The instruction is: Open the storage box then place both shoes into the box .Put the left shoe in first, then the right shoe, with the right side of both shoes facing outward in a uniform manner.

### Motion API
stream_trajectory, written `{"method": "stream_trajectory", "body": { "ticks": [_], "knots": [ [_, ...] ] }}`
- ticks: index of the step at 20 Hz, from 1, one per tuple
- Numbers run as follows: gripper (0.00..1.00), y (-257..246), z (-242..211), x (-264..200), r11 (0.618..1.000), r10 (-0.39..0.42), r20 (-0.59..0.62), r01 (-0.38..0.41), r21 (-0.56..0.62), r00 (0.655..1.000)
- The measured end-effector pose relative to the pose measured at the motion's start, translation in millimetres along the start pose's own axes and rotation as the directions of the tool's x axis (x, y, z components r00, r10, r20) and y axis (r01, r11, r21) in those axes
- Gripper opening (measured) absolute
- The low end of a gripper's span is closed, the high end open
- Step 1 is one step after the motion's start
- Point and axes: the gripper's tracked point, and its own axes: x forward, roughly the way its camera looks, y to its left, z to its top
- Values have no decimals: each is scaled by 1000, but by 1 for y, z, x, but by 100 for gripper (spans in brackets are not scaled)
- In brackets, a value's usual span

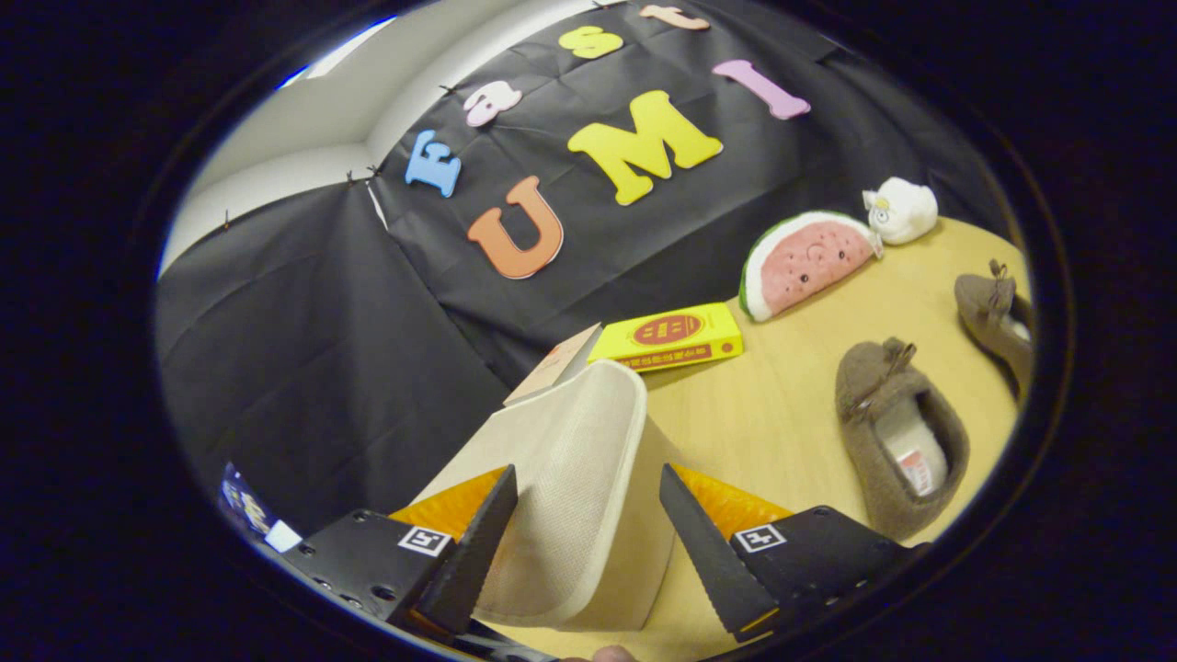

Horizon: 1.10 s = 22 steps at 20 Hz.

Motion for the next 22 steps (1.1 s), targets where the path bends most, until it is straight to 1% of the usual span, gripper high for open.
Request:
{"method": "stream_trajectory", "body": {
  "ticks": [3,5,6,7,8,11,14,16,17,18,19,20,21,22],
  "knots": [
    [96,11,-12,11,994,58,-58,-52,98,997],
    [88,16,-11,15,986,89,-71,-77,146,994],
    [84,15,-9,15,986,84,-73,-73,149,994],
    [80,15,2,11,983,105,-72,-93,156,992],
    [76,17,-7,11,985,97,-81,-84,152,992],
    [68,17,-5,6,985,97,-84,-83,152,992],
    [68,18,-3,3,980,105,-91,-87,179,990],
    [68,17,8,-8,978,97,-68,-82,191,993],
    [56,14,18,-10,982,77,-47,-68,177,996],
    [30,11,32,-11,980,61,-4,-59,192,998],
    [4,20,38,-14,980,73,-4,-71,187,997],
    [4,31,38,-13,985,86,-19,-82,153,996],
    [4,33,41,-14,991,67,-16,-64,116,998],
    [4,38,42,-14,994,68,-11,-67,86,998]
  ]
}}
